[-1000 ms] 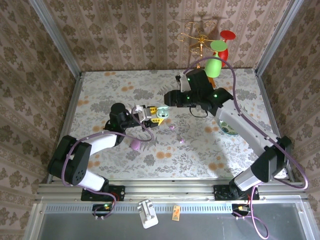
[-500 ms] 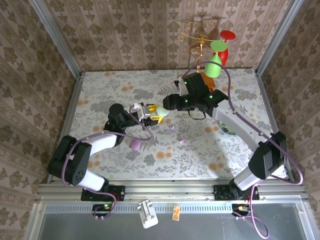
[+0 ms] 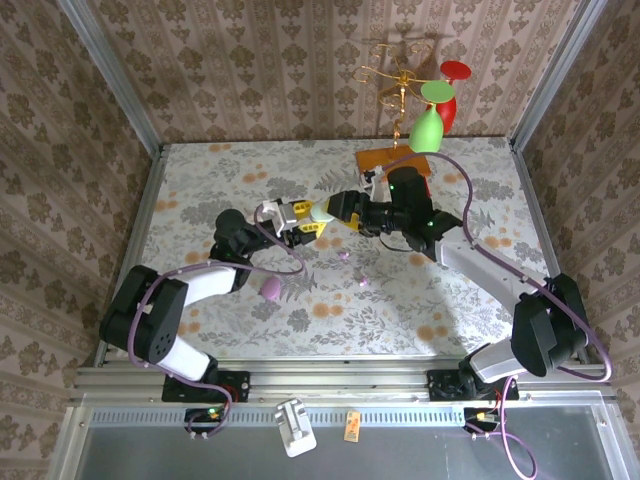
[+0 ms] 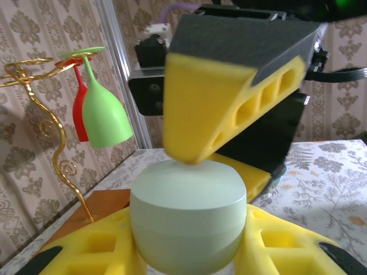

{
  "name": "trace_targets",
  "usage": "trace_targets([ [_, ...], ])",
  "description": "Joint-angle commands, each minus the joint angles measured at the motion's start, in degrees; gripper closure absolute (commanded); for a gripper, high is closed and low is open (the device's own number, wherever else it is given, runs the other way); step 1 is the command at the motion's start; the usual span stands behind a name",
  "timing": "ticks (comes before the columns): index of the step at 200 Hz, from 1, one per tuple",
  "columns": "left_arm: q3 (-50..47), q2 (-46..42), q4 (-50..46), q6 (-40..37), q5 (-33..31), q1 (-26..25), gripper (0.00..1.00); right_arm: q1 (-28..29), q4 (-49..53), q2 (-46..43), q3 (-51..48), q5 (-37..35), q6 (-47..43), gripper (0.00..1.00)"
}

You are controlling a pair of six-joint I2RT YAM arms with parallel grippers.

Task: Insert the wireless bluetooth earbuds into the charging case

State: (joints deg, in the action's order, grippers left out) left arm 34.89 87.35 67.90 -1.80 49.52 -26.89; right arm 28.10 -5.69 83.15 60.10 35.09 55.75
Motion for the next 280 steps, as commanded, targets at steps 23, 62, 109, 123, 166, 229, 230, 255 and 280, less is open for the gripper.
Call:
trace_targets([
  [23,0.43,0.67,4.94,2.60,-2.44,0.18,0.79,0.60,-24.20,3.54,-3.19,7.95,16.83,0.34],
  [62,0.27,0.45,4.96,2.43,-3.63,0.09,0.80,0.57,-29.42,5.02,-4.08,8.42,20.18,0.51],
  [109,0.09,0.03,4.93,2.19,-3.85,-0.04,0.78,0.47,-36.05,6.93,-4.71,8.41,24.41,0.72],
  [123,-0.05,-0.11,4.96,2.02,-3.46,0.00,0.76,0.45,-35.41,7.05,-4.63,8.26,23.83,0.75],
  [166,-1.78,-1.05,4.62,1.68,-3.89,0.35,0.41,-1.08,-25.68,4.96,-4.22,4.99,16.57,0.79],
  [229,-7.77,-4.24,-2.25,-2.68,-11.55,2.62,0.07,-4.36,-7.51,6.70,-0.48,-8.25,2.00,0.81],
  [230,-7.84,-4.44,-2.51,-2.63,-11.81,2.58,0.07,-4.41,-7.06,6.86,-0.32,-8.71,1.74,0.81],
  [255,-9.80,-7.16,-7.22,-0.44,-19.18,2.17,0.06,-4.54,-0.66,12.55,4.50,-14.21,-3.55,0.80],
  [280,-10.45,-11.83,-18.64,-1.20,-27.22,1.14,0.05,-4.45,1.20,19.57,9.41,-16.35,-5.91,0.81],
])
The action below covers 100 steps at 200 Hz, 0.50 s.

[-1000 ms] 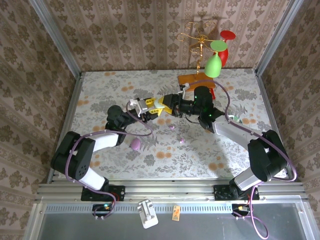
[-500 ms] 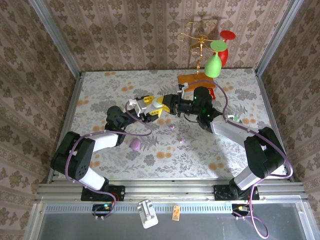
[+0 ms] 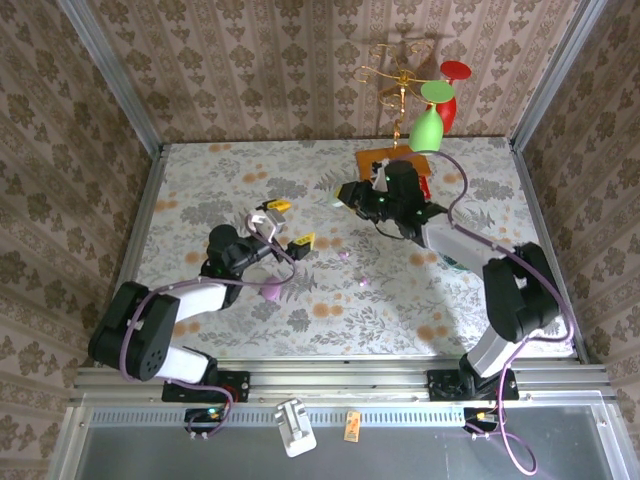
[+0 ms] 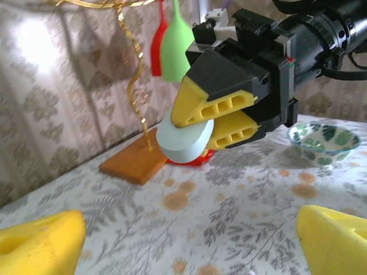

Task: Insert the wireless bluetooth earbuds into the charging case

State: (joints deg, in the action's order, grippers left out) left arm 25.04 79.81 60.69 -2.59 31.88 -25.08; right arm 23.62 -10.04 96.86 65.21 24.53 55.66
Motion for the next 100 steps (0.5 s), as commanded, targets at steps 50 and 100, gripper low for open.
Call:
trace_targets([
  [50,2.26,-12.77,-38.89,-0.45,-26.19,-5.30,0.02,0.91,6.00,18.52,12.51,-8.33,-6.80,0.81],
  [100,8.93,-15.48,-62.39,6.73,-32.92,-7.96,0.03,0.24,8.75,26.84,19.01,-9.59,-6.79,0.80],
])
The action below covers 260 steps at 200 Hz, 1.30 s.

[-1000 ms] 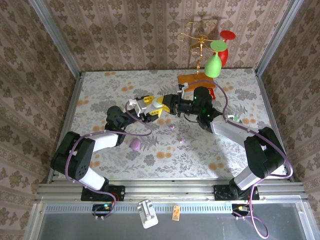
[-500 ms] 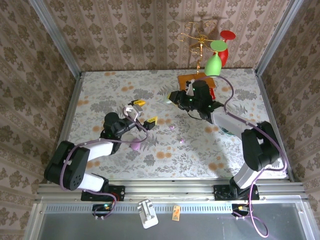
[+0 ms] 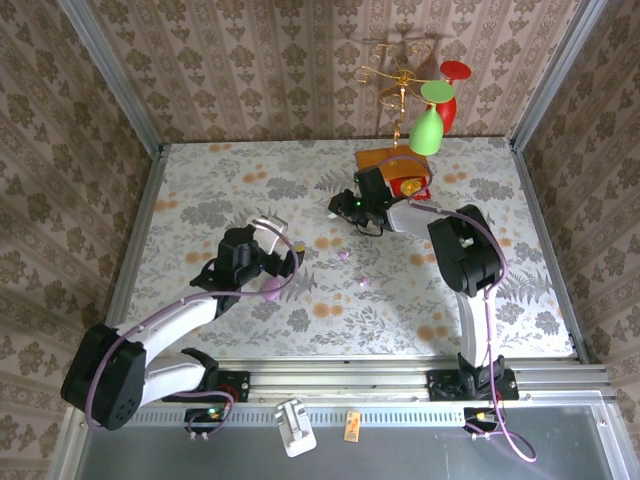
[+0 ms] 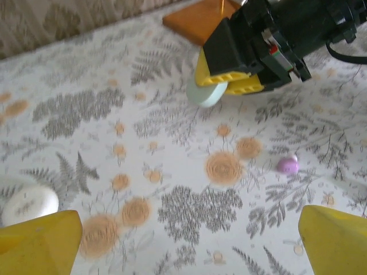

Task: Insert the wireless bluetooth earbuds into the charging case

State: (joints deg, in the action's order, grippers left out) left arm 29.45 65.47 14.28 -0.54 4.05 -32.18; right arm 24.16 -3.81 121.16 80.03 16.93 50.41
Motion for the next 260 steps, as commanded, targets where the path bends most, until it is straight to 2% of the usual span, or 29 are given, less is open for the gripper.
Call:
trace_targets([
  [1,4.67,-1.09,-16.63,4.76,-5.06,-0.86,0.02,-0.28,2.64,2.65,4.31,-1.99,-1.54,0.80],
  [46,5.53,-1.80,-24.85,10.68,-6.47,-1.04,0.00,-1.85,6.35,6.95,8.51,-3.30,-3.33,0.74],
  [68,5.70,-2.19,-29.15,18.18,-9.20,0.34,0.00,-2.65,8.15,6.65,8.91,-4.04,-5.06,0.68],
  [97,6.93,-0.48,-36.47,23.76,-5.98,5.19,0.00,-3.95,9.45,3.20,6.67,-5.50,-7.56,0.48],
  [128,9.21,2.03,-41.96,21.11,-6.86,3.54,0.00,-4.42,9.72,-4.06,1.56,-9.45,-12.87,0.24],
  [142,9.40,2.87,-42.25,19.96,-7.55,1.87,0.00,-4.46,8.86,-7.46,-1.67,-9.79,-14.61,0.17],
  [171,9.56,5.46,-41.88,18.10,-6.72,-0.94,0.00,-4.39,7.02,-14.07,-8.77,-9.17,-16.31,0.13],
  [196,10.25,9.14,-42.33,18.37,-7.08,-3.44,0.06,-4.47,6.60,-18.55,-13.62,-8.95,-16.91,0.13],
  [260,11.15,14.73,-41.90,19.84,-9.85,-4.77,0.32,-4.65,6.00,-21.76,-17.61,-6.86,-16.28,0.17],
])
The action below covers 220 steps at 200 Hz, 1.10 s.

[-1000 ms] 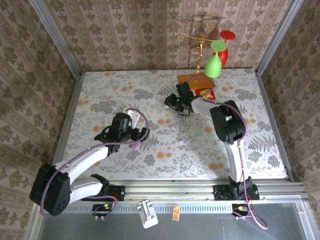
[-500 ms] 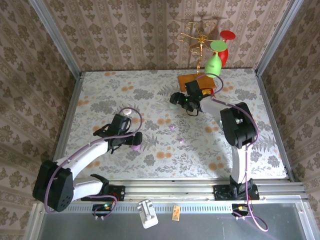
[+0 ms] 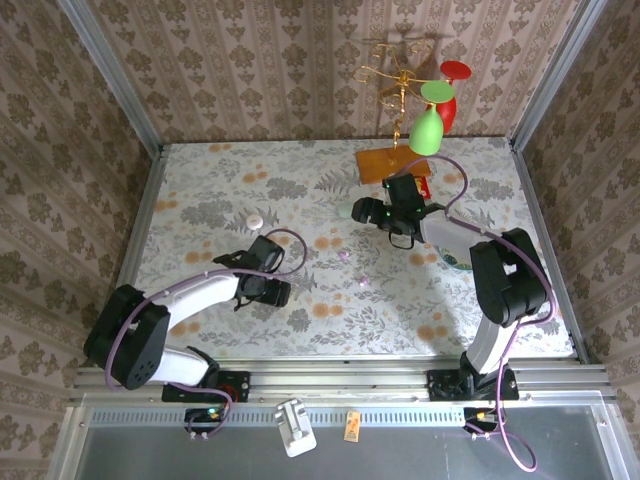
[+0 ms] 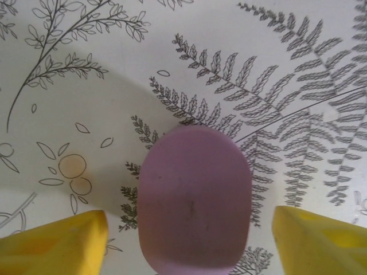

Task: Insert the wireless bluetooth earbuds into the charging case

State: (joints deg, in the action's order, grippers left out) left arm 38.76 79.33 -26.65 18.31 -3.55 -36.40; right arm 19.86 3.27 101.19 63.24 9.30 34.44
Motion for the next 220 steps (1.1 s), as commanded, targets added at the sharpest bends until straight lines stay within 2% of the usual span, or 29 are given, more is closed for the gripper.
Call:
trace_targets([
  [1,1.75,0.89,-0.91,1.11,-2.29,-0.53,0.32,-0.34,-1.07,-1.83,-0.79,0.83,-0.27,0.17],
  [19,1.60,0.90,-0.13,1.68,-2.26,-0.56,0.43,-0.30,-1.45,-2.16,-0.94,1.16,0.19,0.17],
  [53,1.49,0.86,-0.28,1.69,-1.45,-0.62,0.52,-0.35,-0.96,-2.88,-0.72,1.22,0.48,0.17],
  [68,1.66,0.59,-0.63,1.57,-1.28,-0.84,0.65,-0.51,-0.15,-3.32,-0.29,1.79,0.21,0.17],
  [76,1.84,0.09,-0.76,1.56,-1.28,-0.90,0.68,-0.60,0.36,-3.68,-0.01,2.15,0.19,0.17],
  [100,2.54,-2.12,0.75,0.07,-0.10,-1.44,0.68,-0.83,1.03,-6.15,-0.98,4.33,0.32,0.18],
  [114,2.56,-3.80,3.74,-2.80,2.01,-1.89,0.68,-1.37,1.39,-7.82,-1.83,8.11,0.60,0.18],
  [155,1.08,-7.67,20.68,-14.72,11.10,-2.01,0.69,-2.72,3.40,-13.06,-5.15,22.94,2.38,0.20],
  [181,0.35,-7.64,31.98,-22.48,19.88,-2.10,0.68,-2.67,4.32,-16.11,-6.96,30.47,4.71,0.21],
  [201,1.00,-6.73,34.54,-27.55,24.89,-2.33,0.68,-2.00,2.41,-18.15,-8.86,35.07,7.24,0.22],
  [220,2.13,-6.04,35.16,-31.36,26.67,-2.68,0.68,-0.57,3.00,-19.42,-9.10,37.02,7.96,0.24],
])
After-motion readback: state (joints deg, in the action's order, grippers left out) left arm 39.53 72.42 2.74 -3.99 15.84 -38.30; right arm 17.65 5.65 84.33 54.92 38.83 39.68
